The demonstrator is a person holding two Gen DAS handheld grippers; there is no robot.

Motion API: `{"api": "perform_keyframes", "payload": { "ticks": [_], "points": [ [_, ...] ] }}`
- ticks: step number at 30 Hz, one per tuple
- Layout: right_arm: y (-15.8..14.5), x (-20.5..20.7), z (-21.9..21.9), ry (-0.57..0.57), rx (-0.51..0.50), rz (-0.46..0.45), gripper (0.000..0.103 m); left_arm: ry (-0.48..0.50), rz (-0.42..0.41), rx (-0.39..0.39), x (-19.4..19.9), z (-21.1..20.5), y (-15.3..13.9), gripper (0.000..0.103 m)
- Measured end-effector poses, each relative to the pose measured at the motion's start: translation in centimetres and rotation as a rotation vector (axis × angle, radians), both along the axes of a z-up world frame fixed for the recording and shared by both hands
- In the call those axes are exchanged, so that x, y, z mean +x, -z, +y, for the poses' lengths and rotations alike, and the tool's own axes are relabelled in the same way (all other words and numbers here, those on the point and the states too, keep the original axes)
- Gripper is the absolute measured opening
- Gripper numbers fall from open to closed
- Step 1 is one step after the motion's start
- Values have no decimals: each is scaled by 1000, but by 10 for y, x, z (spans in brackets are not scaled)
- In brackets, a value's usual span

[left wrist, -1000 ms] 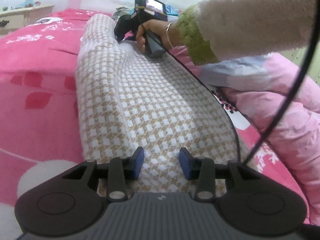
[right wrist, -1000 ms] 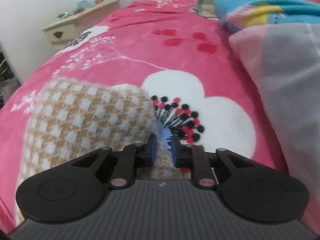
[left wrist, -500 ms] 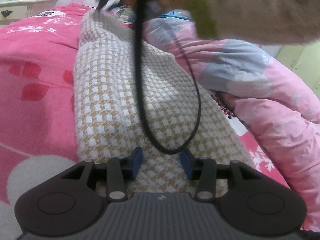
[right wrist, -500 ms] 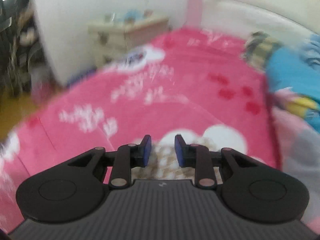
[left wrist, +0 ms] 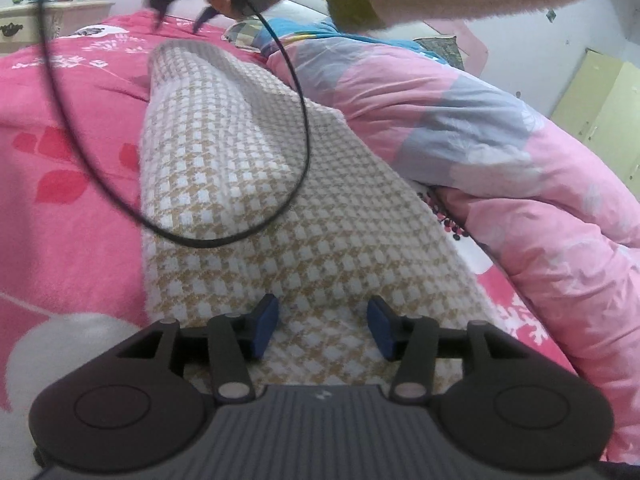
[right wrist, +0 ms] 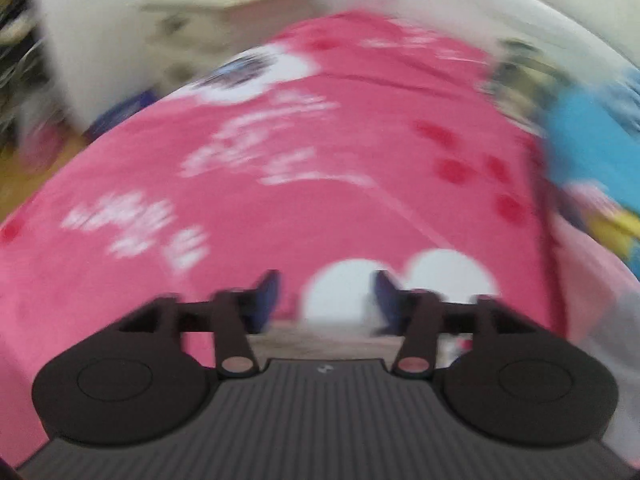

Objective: Fold clothes

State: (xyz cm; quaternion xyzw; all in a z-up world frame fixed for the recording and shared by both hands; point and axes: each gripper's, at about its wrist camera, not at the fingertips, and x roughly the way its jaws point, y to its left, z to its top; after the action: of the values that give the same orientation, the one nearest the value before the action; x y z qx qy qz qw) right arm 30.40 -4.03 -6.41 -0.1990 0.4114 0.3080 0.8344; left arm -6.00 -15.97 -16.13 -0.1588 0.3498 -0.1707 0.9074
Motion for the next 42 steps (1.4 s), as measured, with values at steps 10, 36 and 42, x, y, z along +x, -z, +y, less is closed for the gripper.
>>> {"api": "perform_keyframes", "payload": {
  "ticks": [10, 36, 42],
  "points": [
    [61, -12, 37, -119, -428, 7, 48, -10, -10, 15, -2, -2, -1, 52],
    [-44, 42, -158, 125, 199, 65, 47, -12, -13, 26, -3, -1, 1, 53],
    [41, 41, -123, 67, 54, 146, 32, -2, -24, 64, -3, -5, -2, 53]
  ]
}}
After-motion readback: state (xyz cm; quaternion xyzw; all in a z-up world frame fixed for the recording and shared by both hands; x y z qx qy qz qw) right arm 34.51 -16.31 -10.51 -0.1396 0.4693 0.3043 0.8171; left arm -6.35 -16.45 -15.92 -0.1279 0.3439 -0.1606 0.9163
